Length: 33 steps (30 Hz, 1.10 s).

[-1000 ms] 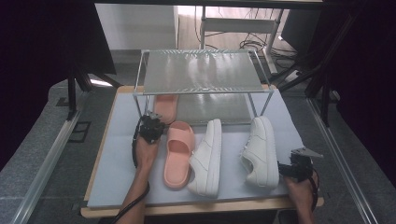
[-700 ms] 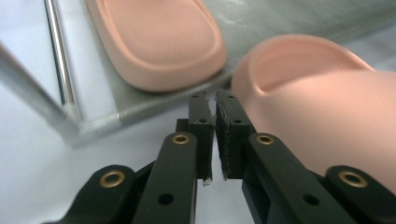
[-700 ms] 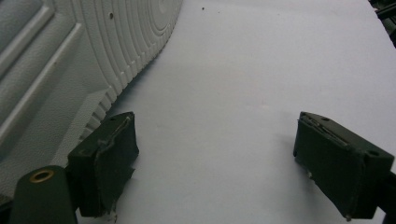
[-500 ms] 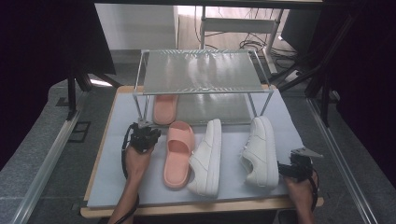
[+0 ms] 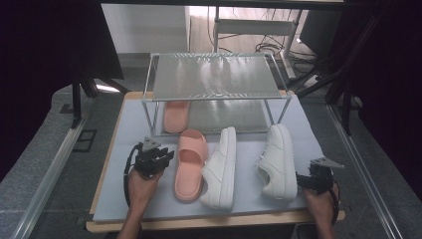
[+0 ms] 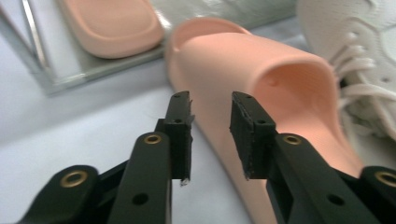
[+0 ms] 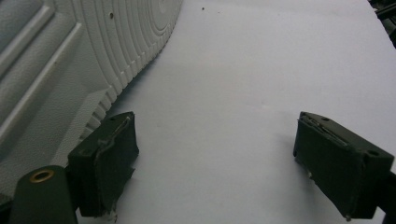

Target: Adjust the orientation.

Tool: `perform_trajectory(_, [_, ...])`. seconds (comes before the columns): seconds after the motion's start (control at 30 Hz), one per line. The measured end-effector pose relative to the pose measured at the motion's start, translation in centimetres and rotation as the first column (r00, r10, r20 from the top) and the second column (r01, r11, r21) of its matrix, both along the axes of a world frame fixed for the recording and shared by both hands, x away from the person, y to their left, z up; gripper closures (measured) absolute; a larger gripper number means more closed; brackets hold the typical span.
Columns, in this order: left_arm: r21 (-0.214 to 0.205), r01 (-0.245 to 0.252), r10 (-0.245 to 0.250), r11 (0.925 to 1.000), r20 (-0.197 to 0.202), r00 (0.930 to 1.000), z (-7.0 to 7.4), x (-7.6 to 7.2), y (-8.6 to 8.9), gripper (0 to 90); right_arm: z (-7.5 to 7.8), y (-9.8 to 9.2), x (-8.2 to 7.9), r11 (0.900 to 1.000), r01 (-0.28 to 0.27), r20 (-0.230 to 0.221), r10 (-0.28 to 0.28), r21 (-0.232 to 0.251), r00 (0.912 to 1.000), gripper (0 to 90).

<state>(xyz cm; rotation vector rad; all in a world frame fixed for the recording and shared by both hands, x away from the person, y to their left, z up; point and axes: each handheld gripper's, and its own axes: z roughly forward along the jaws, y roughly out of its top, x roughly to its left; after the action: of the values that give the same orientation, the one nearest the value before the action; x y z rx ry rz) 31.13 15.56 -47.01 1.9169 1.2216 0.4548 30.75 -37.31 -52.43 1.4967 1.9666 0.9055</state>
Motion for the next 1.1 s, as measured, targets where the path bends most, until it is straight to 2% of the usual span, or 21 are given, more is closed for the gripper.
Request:
perform_trajectory(0.17, [0.004, 0.012, -0.012, 0.9999, 0.004, 0.9999, -0.2, -0.3, -1.2, 65.0, 0.0, 0.0, 0.0, 1.0000, 0.000, 0.000, 0.000, 0.000, 1.0000, 13.9])
perform_trajectory(0.4, [0.030, 0.007, -0.007, 0.9995, -0.011, 0.9999, -1.0, 0.6, -2.3, 66.0, 0.0, 0.0, 0.0, 1.0000, -0.001, 0.001, 0.001, -0.001, 1.0000, 13.9])
perform_trajectory(0.63, [0.034, -0.009, 0.010, 0.9994, -0.032, 0.9994, -1.6, 1.4, -2.8, 69.5, 0.0, 0.0, 0.0, 1.0000, 0.000, 0.000, 0.000, 0.000, 1.0000, 13.9])
perform_trajectory(1.1, [0.019, -0.021, 0.022, 0.9996, -0.044, 0.9988, -1.0, 1.7, -2.5, 77.1, 0.0, 0.0, 0.0, 1.0000, -0.001, 0.001, 0.001, 0.000, 1.0000, 13.9])
